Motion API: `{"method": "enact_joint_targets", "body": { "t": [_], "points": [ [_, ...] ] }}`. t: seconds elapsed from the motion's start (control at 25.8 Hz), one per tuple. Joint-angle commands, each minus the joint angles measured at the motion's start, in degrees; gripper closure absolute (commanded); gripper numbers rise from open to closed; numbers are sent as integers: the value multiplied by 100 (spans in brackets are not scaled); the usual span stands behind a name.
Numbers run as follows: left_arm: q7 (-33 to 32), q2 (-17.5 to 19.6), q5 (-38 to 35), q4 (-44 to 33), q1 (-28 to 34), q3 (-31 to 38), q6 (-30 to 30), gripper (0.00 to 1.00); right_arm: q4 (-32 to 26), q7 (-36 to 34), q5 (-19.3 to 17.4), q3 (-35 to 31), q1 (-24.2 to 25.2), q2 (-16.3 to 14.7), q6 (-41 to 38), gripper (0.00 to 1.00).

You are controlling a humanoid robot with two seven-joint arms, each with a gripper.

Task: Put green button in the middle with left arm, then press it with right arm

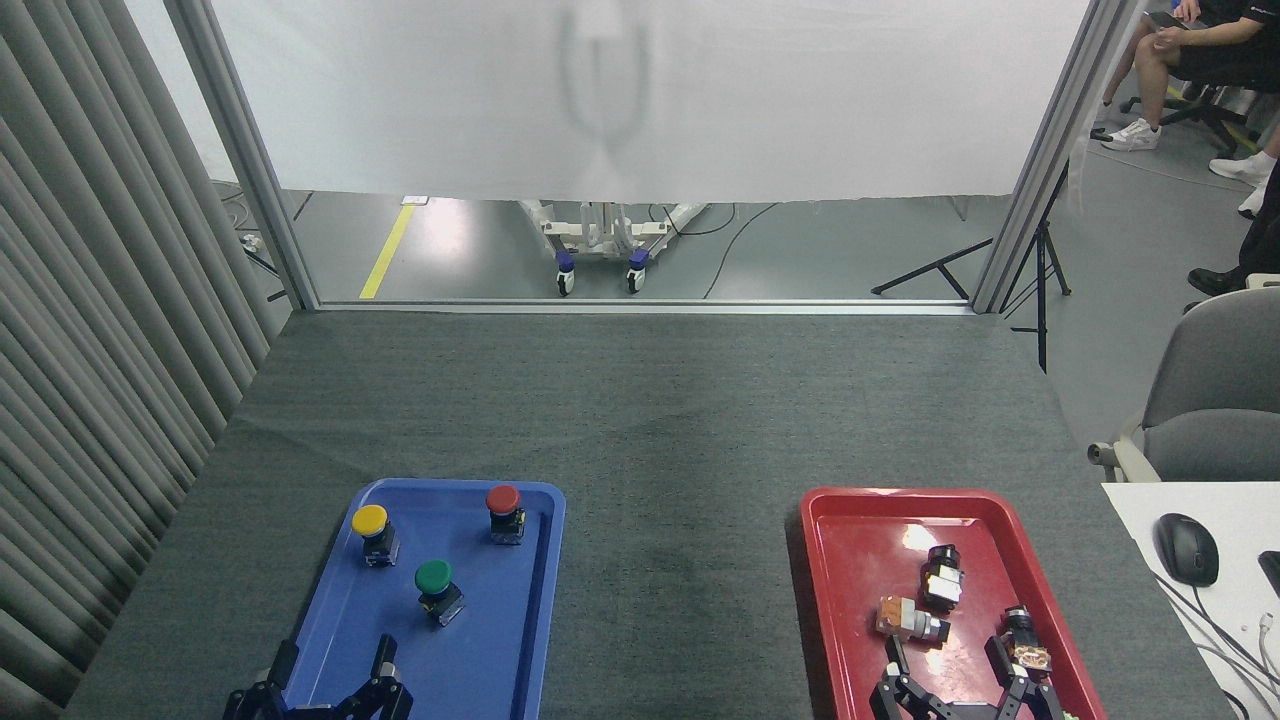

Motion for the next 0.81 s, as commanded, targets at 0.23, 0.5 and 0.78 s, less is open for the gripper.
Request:
{"method": "enact_joint_targets", "body": {
  "t": [0.23,0.5,0.78],
  "points": [
    [-62,-13,-1,11,33,42,6,0,0,8,0,1,0,-9,-42,0],
    [17,22,-44,11,59,24,24,0,0,8,0,1,0,-9,-42,0],
    [17,22,-44,20,68,24,41,0,-9,8,0,1,0,-9,-42,0]
  ]
}}
